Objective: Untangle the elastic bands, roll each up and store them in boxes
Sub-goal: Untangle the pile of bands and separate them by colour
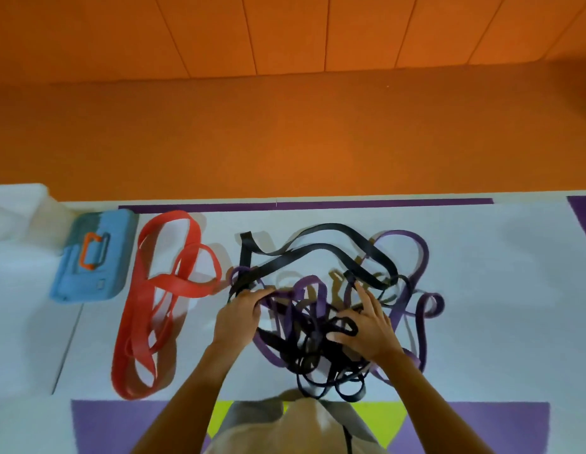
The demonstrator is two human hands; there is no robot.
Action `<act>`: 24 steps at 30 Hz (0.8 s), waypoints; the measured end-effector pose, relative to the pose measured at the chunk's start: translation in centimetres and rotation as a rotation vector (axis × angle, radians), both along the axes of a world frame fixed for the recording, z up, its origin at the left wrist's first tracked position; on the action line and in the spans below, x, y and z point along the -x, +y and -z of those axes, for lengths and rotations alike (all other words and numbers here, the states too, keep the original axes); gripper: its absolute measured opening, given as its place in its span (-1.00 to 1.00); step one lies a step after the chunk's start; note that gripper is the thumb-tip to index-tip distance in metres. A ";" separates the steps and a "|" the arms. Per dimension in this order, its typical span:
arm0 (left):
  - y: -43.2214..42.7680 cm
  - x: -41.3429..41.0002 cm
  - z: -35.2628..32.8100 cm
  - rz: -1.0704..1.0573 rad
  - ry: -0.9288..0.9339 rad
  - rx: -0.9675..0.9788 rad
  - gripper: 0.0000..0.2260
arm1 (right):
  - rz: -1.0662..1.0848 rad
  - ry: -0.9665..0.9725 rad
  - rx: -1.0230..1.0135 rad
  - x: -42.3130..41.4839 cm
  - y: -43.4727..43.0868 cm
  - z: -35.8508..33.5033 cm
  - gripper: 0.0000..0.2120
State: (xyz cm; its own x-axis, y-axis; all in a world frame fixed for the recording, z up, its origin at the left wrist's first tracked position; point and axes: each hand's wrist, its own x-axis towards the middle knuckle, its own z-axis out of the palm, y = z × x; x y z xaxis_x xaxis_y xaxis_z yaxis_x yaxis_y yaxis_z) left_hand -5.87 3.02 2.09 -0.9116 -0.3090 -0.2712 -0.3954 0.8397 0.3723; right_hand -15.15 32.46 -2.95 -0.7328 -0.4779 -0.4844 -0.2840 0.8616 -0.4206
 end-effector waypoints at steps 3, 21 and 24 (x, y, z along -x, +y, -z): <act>-1.1 0.1 -0.5 -0.170 0.159 0.012 -0.69 | -0.060 0.043 -0.044 0.3 1.1 0.2 -0.50; -3.9 -3.4 0.1 -0.108 -0.033 -0.421 -0.54 | 0.051 0.383 -0.008 3.0 -1.9 -1.6 -0.88; -3.5 -4.2 0.1 -0.171 0.001 -0.441 -0.58 | 0.043 0.227 0.192 3.3 -4.9 -1.7 -0.65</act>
